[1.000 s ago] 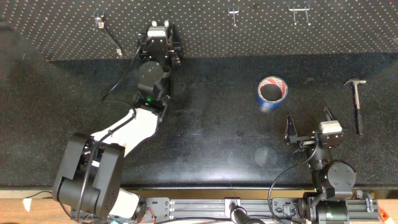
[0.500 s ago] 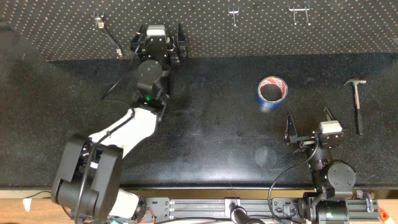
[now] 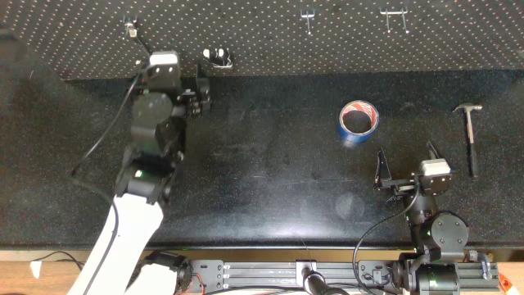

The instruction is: Place Tools Onto Pegboard

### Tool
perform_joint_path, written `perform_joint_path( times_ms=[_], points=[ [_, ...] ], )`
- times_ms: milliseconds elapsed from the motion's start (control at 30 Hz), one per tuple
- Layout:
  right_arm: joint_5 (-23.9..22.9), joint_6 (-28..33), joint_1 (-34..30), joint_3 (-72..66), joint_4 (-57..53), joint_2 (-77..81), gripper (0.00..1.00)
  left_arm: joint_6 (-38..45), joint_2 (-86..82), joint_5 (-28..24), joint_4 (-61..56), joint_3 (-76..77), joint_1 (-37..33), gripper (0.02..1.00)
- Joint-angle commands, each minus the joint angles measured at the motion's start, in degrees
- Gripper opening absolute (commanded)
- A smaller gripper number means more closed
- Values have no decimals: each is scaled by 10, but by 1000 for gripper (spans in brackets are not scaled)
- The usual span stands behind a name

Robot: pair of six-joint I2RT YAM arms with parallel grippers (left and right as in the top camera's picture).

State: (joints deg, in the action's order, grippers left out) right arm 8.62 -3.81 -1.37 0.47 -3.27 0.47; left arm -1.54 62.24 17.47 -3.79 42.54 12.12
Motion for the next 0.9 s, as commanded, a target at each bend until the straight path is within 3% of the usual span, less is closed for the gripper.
perform_joint_path(
  times_ms=[33, 267, 500, 900],
  points=[
    [-5, -4, 4, -2, -2, -4, 993, -1, -127, -33, 3, -98, -18, 996],
    [-5, -4, 4, -2, -2, -4, 993, -1, -350, -181, -63, -306, -90, 996],
    [-5, -5, 4, -2, -2, -4, 991, -1, -488, -175, -110, -416, -96, 996],
    [-5, -5, 4, -2, -2, -4, 991, -1, -622, -160, 3, -422, -107, 996]
  ],
)
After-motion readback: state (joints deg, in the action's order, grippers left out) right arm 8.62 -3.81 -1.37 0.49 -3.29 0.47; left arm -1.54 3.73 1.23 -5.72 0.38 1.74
